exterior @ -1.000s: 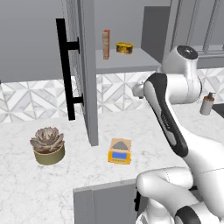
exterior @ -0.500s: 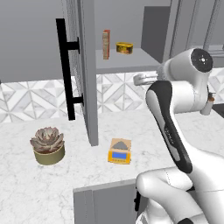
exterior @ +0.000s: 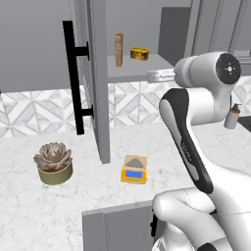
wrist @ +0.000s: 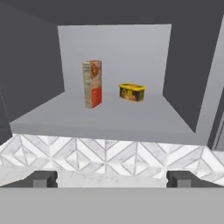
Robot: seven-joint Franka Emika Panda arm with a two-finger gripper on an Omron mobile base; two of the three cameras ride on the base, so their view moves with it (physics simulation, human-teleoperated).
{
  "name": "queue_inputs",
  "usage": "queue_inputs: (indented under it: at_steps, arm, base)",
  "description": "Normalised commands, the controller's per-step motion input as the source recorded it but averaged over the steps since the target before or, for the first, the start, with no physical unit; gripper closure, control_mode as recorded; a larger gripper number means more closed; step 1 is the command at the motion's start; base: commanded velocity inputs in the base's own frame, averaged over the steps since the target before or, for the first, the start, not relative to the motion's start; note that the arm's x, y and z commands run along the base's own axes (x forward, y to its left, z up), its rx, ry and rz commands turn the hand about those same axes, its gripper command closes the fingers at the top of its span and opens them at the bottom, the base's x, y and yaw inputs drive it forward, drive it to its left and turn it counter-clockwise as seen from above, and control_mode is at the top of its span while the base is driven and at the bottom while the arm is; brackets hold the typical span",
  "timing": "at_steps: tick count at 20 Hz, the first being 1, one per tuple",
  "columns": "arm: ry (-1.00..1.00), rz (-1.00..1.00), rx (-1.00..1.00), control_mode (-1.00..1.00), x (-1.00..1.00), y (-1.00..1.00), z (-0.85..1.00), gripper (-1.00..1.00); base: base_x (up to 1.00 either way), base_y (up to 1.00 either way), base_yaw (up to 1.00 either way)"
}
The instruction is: Pick the boxed food and place it on the digital scale for weighing, and close the cabinet.
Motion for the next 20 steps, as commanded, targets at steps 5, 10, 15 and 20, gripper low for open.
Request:
queue_inputs:
  at_steps: [5,10,15,20]
  arm:
    - [-0.01,0.0,0.0,-1.0,0.05,0.07,0.28,-1.0]
    - [0.0,0.0,0.0,-1.0,0.24,0.21,0.28,-1.0]
    - [-0.02,0.0,0.0,-1.0,0.11,0.06,0.16,-1.0]
    - [-0.06,0.02,0.06,-1.0,0.09,0.11,0.11,-1.0]
  base:
    - [0.0,0.0,0.0]
    - [0.0,0.0,0.0]
    - [0.0,0.0,0.0]
    - [0.0,0.0,0.0]
